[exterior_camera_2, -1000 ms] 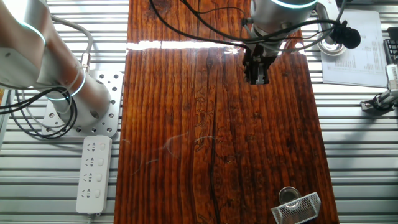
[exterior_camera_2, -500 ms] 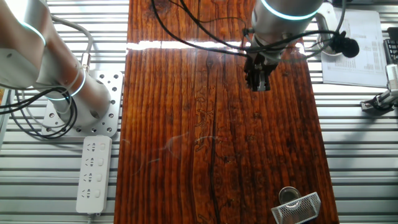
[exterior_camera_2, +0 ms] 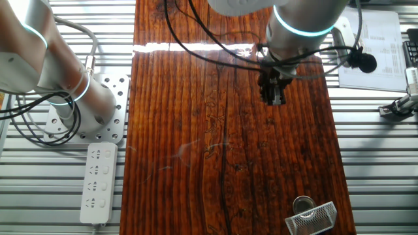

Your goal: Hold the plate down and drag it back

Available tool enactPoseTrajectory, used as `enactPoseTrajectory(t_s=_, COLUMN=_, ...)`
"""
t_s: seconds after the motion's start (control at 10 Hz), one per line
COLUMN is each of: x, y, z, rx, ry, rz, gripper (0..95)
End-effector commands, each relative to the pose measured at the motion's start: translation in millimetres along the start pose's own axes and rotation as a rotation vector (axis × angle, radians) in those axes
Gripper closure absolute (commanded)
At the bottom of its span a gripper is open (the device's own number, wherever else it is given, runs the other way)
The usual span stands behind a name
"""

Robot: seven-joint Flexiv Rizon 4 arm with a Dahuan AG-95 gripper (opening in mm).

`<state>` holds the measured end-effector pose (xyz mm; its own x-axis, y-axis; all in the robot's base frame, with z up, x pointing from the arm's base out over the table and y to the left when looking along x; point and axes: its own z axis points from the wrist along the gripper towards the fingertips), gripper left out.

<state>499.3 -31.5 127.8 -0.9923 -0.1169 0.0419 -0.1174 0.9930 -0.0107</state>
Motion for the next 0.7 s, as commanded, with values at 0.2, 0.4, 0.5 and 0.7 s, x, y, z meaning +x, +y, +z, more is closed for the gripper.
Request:
enactPoseTrajectory(t_s=0.2, x=2.5, y=-8.9, z=5.6, rx=0.023, ry=0.018, rz=-0.015, gripper=95.0)
enactPoseTrajectory(t_s=0.4, x=3.5, y=-15.0, z=12.0, rx=0.032, ry=0.029, rz=-0.038, gripper=95.0)
enactPoseTrajectory(t_s=0.5, x=4.0, y=-18.0, z=15.3, rx=0.032, ry=0.032, rz=-0.046, gripper=95.0)
enactPoseTrajectory(t_s=0.7, x=5.9, y=-25.9, z=23.2, rx=0.031, ry=0.036, rz=-0.064, gripper=95.0)
